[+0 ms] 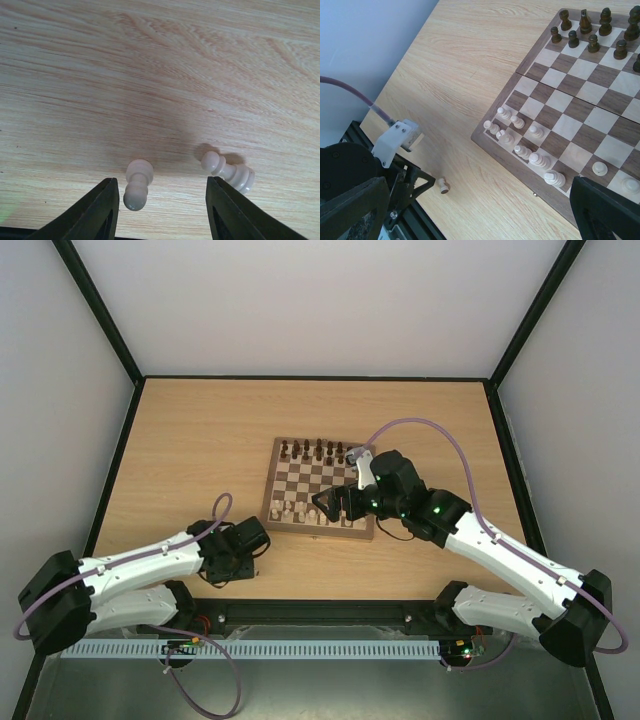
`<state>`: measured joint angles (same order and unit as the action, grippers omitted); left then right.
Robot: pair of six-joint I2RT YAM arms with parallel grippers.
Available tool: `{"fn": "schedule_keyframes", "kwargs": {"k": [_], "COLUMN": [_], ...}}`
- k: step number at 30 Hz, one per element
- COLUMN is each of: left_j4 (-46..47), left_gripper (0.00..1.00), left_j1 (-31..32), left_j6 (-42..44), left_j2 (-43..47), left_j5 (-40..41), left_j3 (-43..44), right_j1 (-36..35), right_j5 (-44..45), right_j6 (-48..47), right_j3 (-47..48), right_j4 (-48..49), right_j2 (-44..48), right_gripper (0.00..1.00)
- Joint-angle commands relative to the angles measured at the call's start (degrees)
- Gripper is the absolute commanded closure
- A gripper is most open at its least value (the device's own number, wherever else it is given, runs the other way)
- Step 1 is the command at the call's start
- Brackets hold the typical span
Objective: Set up the chess pieces on the board
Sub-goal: Pick up the chess piece at the center of the board.
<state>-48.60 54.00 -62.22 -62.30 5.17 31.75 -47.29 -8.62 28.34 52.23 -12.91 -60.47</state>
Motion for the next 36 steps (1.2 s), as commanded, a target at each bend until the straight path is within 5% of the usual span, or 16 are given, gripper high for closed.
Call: {"fn": "schedule_keyframes", "kwargs": {"k": [1,25,36], "left_j4": [-1.99,-1.64,-5.52], "left_gripper": [0.5,0.92,0.92], "left_j1": [-0.28,0.3,-0.13], "left_j6": [-1.07,-1.99,6.47], "left_j2": [-0.71,-3.48,-10.83], "left_j5": [1.01,1.25,5.06], "left_j3": [-0.24,0.72,22.14], "right_j1": [-0.31,-0.29,-0.28], "right_j5": [-0.41,-0.78,1.33], "right_j6": [0.1,0.14,-0.12], "right_j3": [-0.3,-0.48,-0.29], "right_j4": [0.6,0.76,0.34], "right_j2": [-0.18,-0.35,0.59], "right_gripper": [0.0,0.0,0.0]}}
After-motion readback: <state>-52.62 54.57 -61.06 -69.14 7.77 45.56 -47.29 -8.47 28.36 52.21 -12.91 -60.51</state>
